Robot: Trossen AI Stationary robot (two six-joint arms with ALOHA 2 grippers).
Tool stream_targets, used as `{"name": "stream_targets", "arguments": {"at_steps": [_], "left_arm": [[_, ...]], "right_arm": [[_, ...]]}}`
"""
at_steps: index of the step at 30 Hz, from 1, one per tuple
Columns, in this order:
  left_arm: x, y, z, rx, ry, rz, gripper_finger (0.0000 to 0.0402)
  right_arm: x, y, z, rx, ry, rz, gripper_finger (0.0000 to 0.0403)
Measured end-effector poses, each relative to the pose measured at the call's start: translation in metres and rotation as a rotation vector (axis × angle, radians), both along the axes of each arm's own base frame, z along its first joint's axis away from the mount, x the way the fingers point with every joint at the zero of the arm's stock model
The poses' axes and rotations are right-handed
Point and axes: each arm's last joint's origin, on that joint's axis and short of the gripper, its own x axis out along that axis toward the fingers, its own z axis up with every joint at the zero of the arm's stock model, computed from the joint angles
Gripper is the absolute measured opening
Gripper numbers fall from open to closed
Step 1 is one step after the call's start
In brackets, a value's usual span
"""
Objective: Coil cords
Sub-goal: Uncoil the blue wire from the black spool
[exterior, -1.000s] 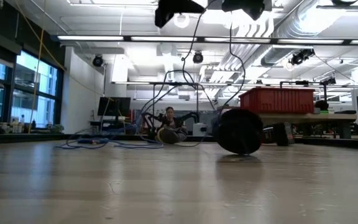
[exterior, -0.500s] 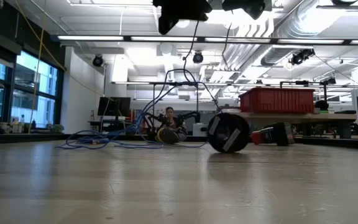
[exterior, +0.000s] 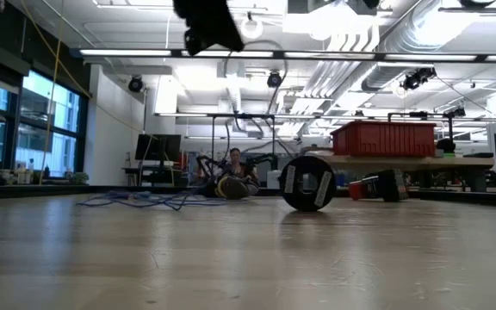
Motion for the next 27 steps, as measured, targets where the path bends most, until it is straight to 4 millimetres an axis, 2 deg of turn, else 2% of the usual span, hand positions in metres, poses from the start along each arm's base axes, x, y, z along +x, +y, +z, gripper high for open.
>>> {"name": "stream_targets", "arguments": {"at_steps": [3,5,12,17,22,27], "left_arm": [[0.003,0.001,-0.001,0.002,-0.023,0.002,0.0001],[0.007,0.002,0.004,0.001,-0.084,0.004,0.0001],[0.01,0.012,0.015,0.016,-0.135,0.054,0.0001],[0.011,0.02,0.032,0.055,-0.179,0.105,0.0],[0.011,0.023,0.043,0.078,-0.203,0.103,0.0],[0.01,0.022,0.044,0.078,-0.202,0.099,0.0]], "right_arm": [[-0.01,-0.001,0.008,0.013,-0.036,0.002,0.0001],[-0.01,0.0,0.007,0.05,-0.023,0.032,0.0001],[0.011,0.008,-0.011,0.111,0.043,0.033,0.0012],[0.029,0.014,-0.026,0.114,0.088,0.064,0.0081],[0.037,0.014,-0.036,0.028,0.113,-0.054,0.0159],[0.039,0.011,-0.039,0.006,0.127,-0.081,0.0187]]}}
